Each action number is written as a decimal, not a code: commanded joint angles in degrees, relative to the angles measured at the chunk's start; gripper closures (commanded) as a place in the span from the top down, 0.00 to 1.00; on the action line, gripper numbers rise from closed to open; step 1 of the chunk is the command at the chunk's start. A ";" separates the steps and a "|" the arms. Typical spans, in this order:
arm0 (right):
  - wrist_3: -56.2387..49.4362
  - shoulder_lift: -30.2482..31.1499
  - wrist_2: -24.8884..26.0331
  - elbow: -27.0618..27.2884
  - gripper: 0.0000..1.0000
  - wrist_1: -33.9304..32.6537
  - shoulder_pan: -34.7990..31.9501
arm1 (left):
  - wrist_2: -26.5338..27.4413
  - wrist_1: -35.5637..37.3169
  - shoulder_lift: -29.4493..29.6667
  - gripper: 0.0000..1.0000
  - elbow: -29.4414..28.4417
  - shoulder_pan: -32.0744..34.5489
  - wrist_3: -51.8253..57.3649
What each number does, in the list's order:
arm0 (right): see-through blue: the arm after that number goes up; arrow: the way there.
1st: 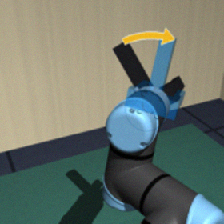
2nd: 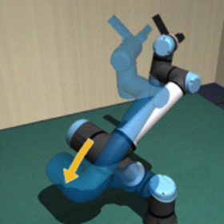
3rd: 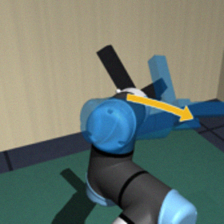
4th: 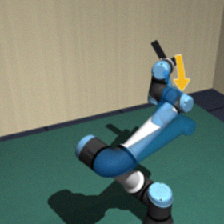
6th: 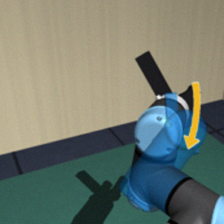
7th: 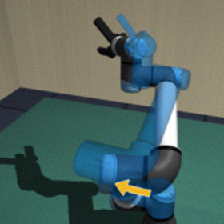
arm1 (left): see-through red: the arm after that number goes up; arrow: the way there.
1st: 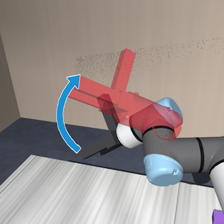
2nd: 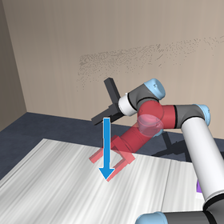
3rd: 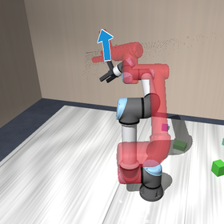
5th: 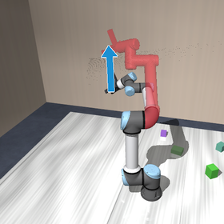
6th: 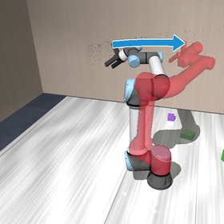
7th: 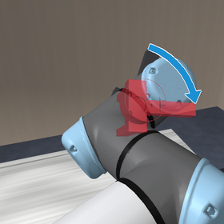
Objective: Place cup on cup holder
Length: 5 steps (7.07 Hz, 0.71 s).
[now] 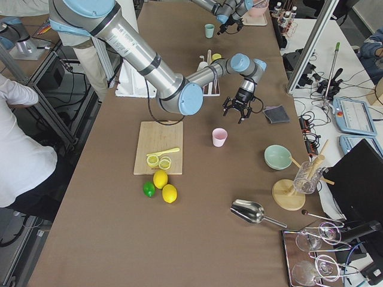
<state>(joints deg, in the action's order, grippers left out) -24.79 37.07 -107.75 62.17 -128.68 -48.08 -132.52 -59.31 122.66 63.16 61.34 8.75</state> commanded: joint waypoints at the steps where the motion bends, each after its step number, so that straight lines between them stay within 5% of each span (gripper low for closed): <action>1: -1.21 3.52 0.44 3.03 1.00 -0.09 1.05 | 0.06 3.12 0.04 0.97 -1.45 -1.83 2.74; 5: -2.89 5.03 3.24 3.66 1.00 0.35 3.52 | 0.59 7.10 0.74 0.97 -3.03 -2.70 6.63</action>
<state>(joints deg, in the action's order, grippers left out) -27.07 41.74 -105.54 65.73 -128.40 -45.11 -132.11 -52.49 123.19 60.96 59.28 15.06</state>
